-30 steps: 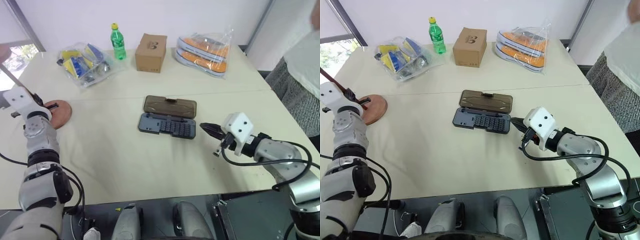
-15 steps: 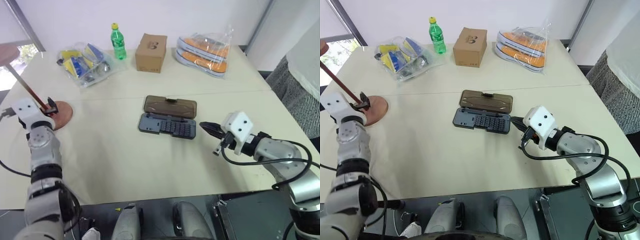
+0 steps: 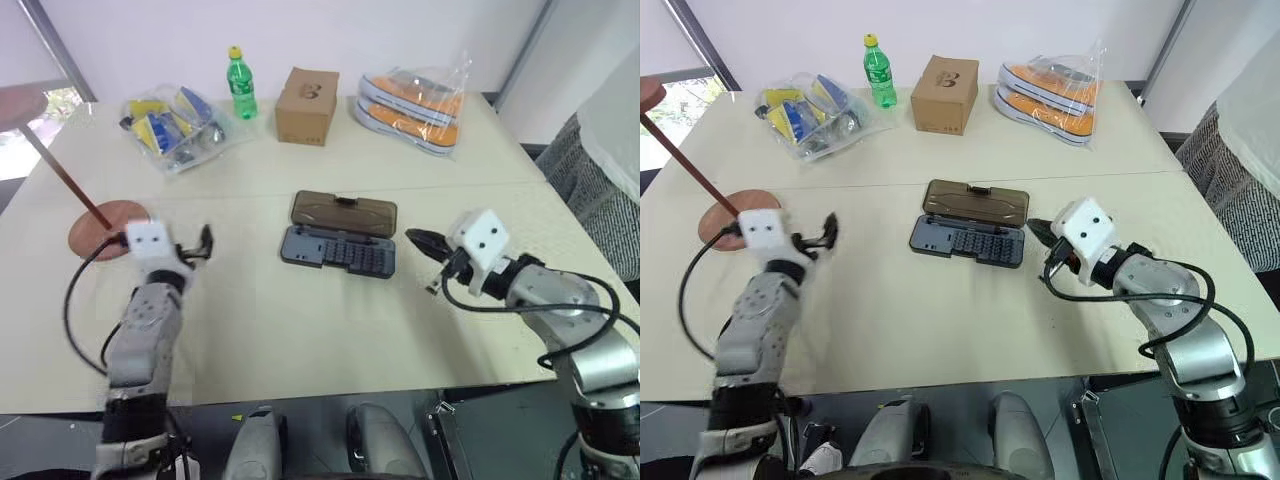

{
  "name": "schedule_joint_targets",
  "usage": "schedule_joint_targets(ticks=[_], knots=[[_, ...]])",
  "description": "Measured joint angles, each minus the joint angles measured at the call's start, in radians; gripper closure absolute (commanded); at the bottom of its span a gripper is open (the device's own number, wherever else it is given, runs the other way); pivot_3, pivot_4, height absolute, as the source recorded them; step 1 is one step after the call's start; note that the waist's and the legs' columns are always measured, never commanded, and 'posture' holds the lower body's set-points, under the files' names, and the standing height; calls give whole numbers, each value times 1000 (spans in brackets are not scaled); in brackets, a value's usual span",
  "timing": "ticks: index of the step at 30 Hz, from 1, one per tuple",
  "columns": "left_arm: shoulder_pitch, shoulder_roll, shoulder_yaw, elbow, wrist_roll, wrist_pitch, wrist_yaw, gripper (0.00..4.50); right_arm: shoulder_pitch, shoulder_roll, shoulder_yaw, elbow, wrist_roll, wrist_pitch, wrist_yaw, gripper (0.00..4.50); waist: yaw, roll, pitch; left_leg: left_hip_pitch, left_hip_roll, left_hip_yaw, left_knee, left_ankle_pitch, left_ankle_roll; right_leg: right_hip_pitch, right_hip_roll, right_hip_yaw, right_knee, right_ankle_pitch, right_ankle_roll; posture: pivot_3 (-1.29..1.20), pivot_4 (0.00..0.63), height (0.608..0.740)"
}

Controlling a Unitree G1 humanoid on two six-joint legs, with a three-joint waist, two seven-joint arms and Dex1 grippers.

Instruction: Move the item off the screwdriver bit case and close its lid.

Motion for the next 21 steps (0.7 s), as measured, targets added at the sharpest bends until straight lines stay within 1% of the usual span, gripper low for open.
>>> schedule_joint_targets(ticks=[4, 8, 10, 16, 21], knots=[[-46, 4, -80, 71, 33, -14, -87, 30, -38, 20, 1, 28, -1, 7, -16, 4500, -8, 1, 0, 1, 1, 0, -1, 0, 0, 0, 2, 1, 0, 0, 0, 0, 150, 740], [-49, 37, -194, 181, 63, -58, -271, 30, -111, 47, 28, 80, -26, 18, -39, 4500, -5, 1, 0, 1, 1, 0, -1, 0, 0, 0, 3, 1, 0, 0, 0, 0, 150, 740], [-64, 56, -209, 203, 65, -86, -338, 30, -147, 59, 48, 115, -41, 30, -44, 4500, -3, 1, 0, 1, 1, 0, -1, 0, 0, 0, 2, 1, 0, 0, 0, 0, 150, 740], [-80, 80, -202, 220, 62, -96, -407, 30, -204, 89, 96, 201, -79, 8, -41, 4500, -3, 1, 0, 0, 1, 0, -1, 0, 0, -1, 2, 1, 0, 0, 0, 0, 150, 740], [-69, 110, -146, 169, 37, -71, -424, 30, -247, 114, 122, 252, -105, -23, -35, 4500, -6, 1, 0, 0, 2, 0, -1, 0, 0, -1, 2, 1, 0, 0, 0, 0, 150, 740]])
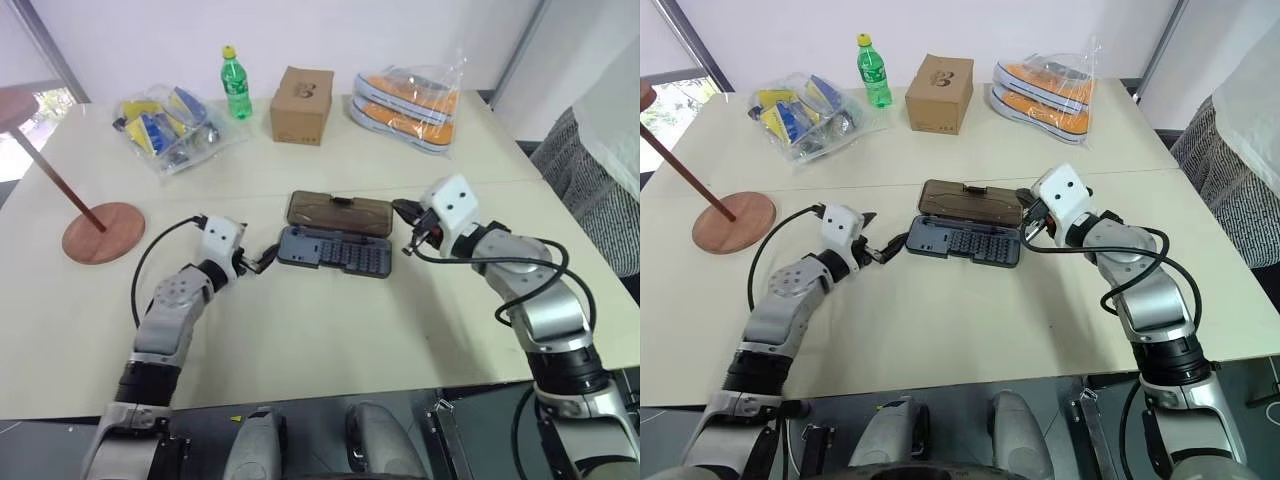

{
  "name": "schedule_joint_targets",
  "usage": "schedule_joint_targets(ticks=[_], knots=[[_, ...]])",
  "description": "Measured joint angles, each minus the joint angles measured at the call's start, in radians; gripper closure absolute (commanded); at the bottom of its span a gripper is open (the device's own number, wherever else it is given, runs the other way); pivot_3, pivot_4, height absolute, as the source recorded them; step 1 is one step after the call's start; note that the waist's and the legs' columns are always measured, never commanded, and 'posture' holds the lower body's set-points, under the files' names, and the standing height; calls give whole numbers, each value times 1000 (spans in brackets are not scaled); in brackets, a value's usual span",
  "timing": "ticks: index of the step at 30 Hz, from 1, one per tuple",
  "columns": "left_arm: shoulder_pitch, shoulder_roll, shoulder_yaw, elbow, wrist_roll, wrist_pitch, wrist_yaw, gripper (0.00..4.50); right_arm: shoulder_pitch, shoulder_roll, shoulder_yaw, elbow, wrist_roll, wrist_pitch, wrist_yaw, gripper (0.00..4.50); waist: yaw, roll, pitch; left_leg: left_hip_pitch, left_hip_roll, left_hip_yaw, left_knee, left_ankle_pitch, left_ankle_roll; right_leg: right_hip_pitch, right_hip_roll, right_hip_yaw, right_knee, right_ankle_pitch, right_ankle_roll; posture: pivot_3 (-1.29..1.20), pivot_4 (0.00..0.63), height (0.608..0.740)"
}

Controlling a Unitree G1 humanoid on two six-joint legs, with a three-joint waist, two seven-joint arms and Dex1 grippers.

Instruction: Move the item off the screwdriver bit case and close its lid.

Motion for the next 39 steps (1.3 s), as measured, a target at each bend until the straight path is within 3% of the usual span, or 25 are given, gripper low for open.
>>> schedule_joint_targets(ticks=[1, 3, 7, 10, 20, 30, 39], knots=[[1, 7, 29, -16, -19, 10, 2, 0, -8, 7, 8, 14, -6, -10, 3, 3906, 0, 0, 0, 0, 0, 0, 0, 0, 0, 0, 0, 0, 0, 0, 0, 0, 150, 740], [1, 16, 68, -38, -44, 35, 6, 0, -17, 12, 12, 31, -10, -17, 5, 3345, 1, 0, 0, 0, 0, 0, 0, 0, 0, 0, 0, 0, 0, 0, 0, 0, 150, 740], [-8, 62, 166, -119, -153, 143, -16, 0, -44, 32, 28, 69, -29, -29, 11, 1374, 1, 0, 0, 0, 0, 0, 0, 0, 0, 0, 0, 0, 0, 0, 0, 0, 150, 740], [-9, 105, 173, -168, -217, 214, -76, 0, -62, 48, 60, 104, -50, -38, 15, 21, 0, 0, 0, 0, 0, 0, 0, 0, 0, 0, -1, 0, 0, 0, 0, 0, 150, 740], [-56, 191, 65, -192, -308, 345, -310, 0, -249, 107, 106, 394, -90, -83, 62, 21, -1, 1, 1, 0, 0, 0, 0, 0, 0, 0, 0, 0, 0, 0, 0, 0, 150, 740], [-75, 143, 26, -148, -263, 305, -306, 0, -490, 118, 125, 854, -152, -83, 129, 21, -5, 1, 1, -1, 0, 1, -1, 0, 0, -1, 0, 0, 0, 0, 0, 0, 150, 740], [-75, 143, 40, -154, -252, 300, -284, 0, -616, 134, 152, 1187, -226, -183, 151, 21, -7, 3, 2, -1, 0, 1, -1, 0, 0, -2, -1, 1, 0, 0, 0, 0, 150, 740]])
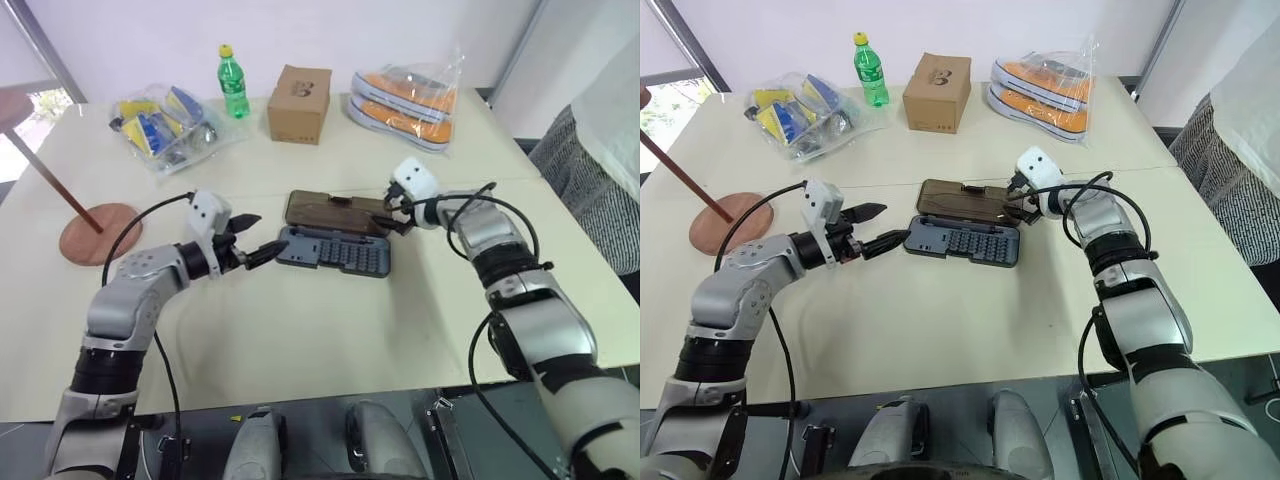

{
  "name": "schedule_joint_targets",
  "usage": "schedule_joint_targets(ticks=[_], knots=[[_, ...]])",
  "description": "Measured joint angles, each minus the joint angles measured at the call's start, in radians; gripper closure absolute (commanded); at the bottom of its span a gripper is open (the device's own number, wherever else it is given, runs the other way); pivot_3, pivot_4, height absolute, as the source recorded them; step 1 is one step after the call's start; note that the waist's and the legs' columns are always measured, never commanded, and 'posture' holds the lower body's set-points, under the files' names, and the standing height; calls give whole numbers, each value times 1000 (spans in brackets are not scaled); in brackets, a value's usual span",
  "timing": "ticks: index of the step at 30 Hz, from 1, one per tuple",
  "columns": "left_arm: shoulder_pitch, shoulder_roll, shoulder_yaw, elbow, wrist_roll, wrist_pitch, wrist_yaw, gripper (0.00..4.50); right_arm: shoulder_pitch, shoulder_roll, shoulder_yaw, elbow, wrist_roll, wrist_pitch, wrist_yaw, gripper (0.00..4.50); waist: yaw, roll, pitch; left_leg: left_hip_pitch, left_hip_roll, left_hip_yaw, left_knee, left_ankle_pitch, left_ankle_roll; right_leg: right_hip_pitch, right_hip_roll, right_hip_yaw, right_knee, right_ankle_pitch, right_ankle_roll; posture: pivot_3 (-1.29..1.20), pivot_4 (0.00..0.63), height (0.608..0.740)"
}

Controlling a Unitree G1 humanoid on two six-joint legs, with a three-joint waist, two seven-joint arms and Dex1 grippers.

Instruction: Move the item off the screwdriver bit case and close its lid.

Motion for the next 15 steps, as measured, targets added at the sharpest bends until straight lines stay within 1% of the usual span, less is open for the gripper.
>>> schedule_joint_targets(ticks=[3, 7, 15], knots=[[2, -2, 3, -18, -1, 0, 11, 0, -56, 22, -23, 97, 1, -22, 0, 21, -1, 1, 1, 0, 0, 0, 0, 0, 0, 0, 0, 0, 0, 0, 0, 0, 150, 740], [15, -3, 8, -40, -1, 0, 26, 0, -109, 36, -39, 177, 0, -50, -3, 21, -1, 1, 1, 0, 0, 0, 0, 0, 0, 0, -1, 0, 0, 0, 0, 0, 150, 740], [48, -12, 11, -73, -3, 1, 62, 0, -124, 68, -52, 238, -16, -79, -2, 21, -1, 2, 1, 0, 0, 0, 0, 0, 0, 0, -1, 0, 0, 0, 0, 0, 150, 740]])
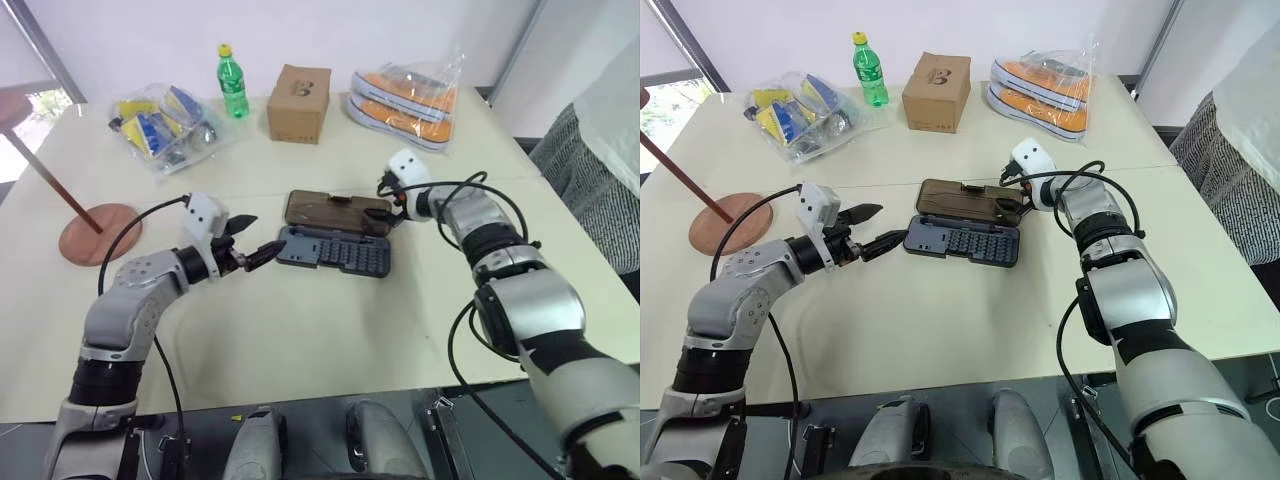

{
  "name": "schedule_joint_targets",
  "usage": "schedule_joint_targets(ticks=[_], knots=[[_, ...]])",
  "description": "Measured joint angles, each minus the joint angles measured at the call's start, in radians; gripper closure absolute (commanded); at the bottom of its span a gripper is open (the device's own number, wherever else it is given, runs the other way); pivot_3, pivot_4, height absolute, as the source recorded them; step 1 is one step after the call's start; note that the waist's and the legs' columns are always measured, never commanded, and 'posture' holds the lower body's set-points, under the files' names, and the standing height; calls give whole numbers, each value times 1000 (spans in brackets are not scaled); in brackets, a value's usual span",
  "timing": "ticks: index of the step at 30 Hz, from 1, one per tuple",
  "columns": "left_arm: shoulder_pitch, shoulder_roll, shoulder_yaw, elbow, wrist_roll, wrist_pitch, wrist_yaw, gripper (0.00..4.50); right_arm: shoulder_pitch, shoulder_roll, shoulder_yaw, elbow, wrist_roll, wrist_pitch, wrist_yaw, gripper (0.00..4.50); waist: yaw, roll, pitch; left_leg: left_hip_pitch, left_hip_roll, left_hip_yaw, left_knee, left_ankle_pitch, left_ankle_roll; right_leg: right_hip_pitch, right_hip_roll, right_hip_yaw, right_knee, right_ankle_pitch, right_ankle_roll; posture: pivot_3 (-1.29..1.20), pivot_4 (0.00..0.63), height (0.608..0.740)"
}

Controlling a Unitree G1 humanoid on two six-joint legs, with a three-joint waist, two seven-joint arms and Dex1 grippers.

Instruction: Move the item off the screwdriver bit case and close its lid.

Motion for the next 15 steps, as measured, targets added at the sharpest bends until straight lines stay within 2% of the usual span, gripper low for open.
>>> schedule_joint_targets(ticks=[4, 13, 15], knots=[[0, 2, 13, -5, 0, 0, 12, 0, 0, 4, -8, 13, -5, -2, -4, 21, 0, 0, 0, 0, 0, 0, 0, 0, 0, 0, 0, 0, 0, 0, 0, 0, 150, 740], [8, 3, 31, -16, 0, 0, 44, 0, -3, 12, -32, 34, -18, -10, -24, 4454, -3, 0, 0, 0, 0, 0, 0, 0, 0, 0, 0, 0, 0, 0, 0, 0, 150, 740], [9, 7, 39, -16, 1, 0, 49, 0, -13, 6, -35, 36, -23, -9, -20, 4484, -19, 0, 0, 0, 0, 0, 0, 0, -1, 0, 0, 0, 0, 0, 0, 0, 150, 740]])
